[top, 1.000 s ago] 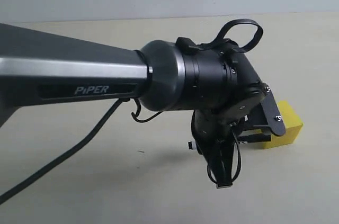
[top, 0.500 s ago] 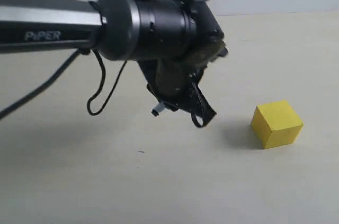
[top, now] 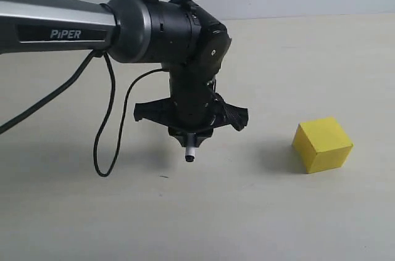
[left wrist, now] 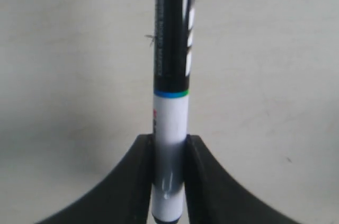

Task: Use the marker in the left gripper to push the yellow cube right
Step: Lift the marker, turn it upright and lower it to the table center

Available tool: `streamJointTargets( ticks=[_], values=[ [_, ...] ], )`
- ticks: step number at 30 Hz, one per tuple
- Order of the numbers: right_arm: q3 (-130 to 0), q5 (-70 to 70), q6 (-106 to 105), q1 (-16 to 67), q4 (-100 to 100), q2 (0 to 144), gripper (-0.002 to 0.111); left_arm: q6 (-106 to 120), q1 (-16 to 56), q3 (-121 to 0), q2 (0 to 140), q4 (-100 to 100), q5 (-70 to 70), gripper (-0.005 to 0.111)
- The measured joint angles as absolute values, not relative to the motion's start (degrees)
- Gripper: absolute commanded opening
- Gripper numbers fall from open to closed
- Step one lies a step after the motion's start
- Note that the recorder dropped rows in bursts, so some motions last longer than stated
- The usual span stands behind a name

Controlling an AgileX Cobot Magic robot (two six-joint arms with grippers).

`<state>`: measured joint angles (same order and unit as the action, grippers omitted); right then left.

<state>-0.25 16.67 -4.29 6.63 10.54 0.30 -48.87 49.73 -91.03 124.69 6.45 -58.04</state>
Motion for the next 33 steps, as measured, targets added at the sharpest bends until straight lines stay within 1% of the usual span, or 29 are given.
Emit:
streamJointTargets(
  ticks=[8, 20, 23, 28, 31, 33],
  values=[
    [-0.3, 16.7, -4.3, 6.6, 10.5, 0.3, 0.000, -55.9, 49.5, -91.0, 125.2, 5.4, -57.9, 0.000],
    [-0.3, 16.7, -4.3, 6.6, 10.5, 0.3, 0.000, -56.7, 49.3, -91.2, 128.0, 5.3, -58.6, 0.001],
    [-0.3, 16.7, -4.3, 6.6, 10.5, 0.3, 0.000, -56.2, 49.3, -91.2, 128.0, 5.3, -58.8, 0.009],
    [-0.3, 16.7, -4.3, 6.6, 10.5, 0.3, 0.000, -55.7, 49.3, -91.2, 128.0, 5.2, -59.3, 0.034],
    [-0.3, 16.7, -4.3, 6.6, 10.5, 0.3, 0.000, -54.3, 49.3, -91.2, 128.4, 5.2, -59.5, 0.046],
    [-0.3, 16.7, -4.3, 6.6, 10.5, 0.3, 0.000, -53.6, 49.3, -91.2, 128.4, 5.2, -59.5, 0.052]
  ],
)
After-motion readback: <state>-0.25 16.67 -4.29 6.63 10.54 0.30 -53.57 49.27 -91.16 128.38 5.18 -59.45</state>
